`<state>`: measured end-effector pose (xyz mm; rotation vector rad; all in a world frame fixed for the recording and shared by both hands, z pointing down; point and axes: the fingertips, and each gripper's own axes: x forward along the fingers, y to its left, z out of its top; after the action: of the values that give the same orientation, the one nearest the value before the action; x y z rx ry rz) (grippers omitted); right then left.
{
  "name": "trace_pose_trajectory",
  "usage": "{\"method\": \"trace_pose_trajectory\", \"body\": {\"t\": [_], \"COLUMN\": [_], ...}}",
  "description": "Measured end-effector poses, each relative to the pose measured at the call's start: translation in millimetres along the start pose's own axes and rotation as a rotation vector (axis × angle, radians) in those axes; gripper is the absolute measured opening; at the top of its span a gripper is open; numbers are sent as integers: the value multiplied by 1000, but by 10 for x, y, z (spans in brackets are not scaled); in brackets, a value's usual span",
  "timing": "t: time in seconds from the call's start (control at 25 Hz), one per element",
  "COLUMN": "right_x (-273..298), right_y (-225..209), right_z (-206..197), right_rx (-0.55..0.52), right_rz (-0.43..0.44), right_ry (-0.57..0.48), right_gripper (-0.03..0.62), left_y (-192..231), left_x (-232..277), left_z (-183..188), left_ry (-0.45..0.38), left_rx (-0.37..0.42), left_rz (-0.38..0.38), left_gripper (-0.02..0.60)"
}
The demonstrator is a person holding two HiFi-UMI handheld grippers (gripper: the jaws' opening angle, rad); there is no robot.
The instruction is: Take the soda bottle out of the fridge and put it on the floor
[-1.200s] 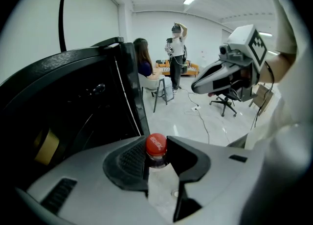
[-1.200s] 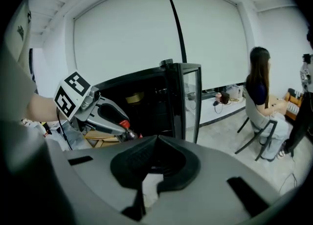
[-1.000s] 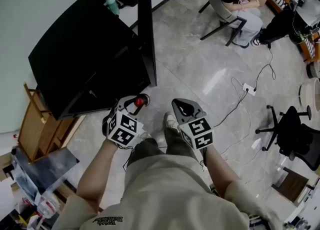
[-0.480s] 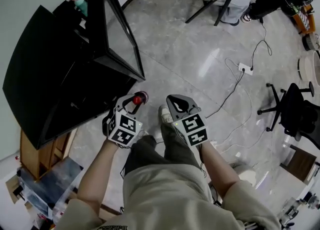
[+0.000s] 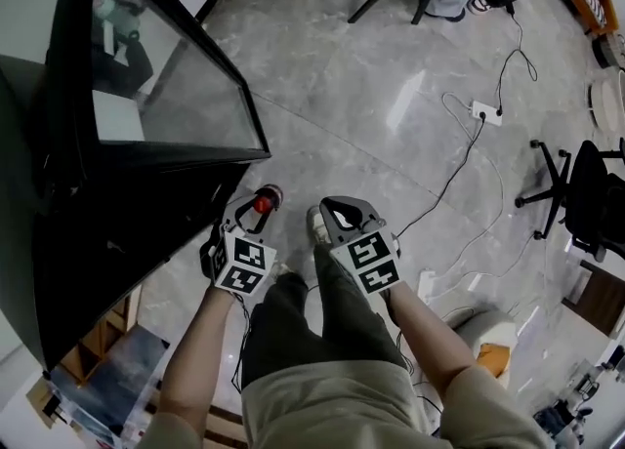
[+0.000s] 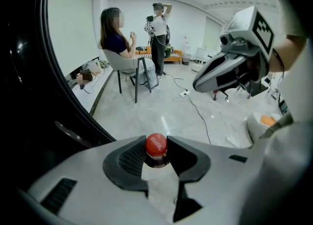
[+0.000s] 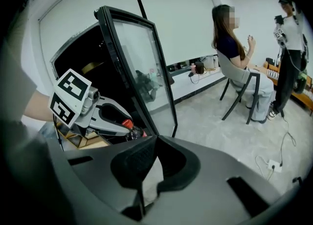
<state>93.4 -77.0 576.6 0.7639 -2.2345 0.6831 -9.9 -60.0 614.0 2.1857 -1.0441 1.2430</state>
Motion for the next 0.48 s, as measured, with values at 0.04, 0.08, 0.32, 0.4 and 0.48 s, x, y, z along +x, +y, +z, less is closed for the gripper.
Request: {"method": "trace_pose_trajectory", "body": {"t": [0.04,0.08,0.32,0.4,0.48], "right_x": [88,177,713,885,1051], "right_y": [-39,-77,-315,-394,-458], "right_z": [-98,-190,-754,-983,-1222], "right_rx": [8,13,-43,-64,-69], "right_rz": [1,4,40,45,49], "right_ry": [10,19,71,91,111], "right_gripper": [-5,-5,-5,-5,-5], "left_y": [-32,-61,-217,-274,-328], "left_x": [121,241,991,1245,1490], "left_z": [-57,-114,-483,-622,-767], "left_ry": [6,9,20,26,30], "left_rx": [0,0,-23,-17,-7], "left_rz": [-6,-13,-39,-41,-45], "left_gripper": [126,126,126,126,126]}}
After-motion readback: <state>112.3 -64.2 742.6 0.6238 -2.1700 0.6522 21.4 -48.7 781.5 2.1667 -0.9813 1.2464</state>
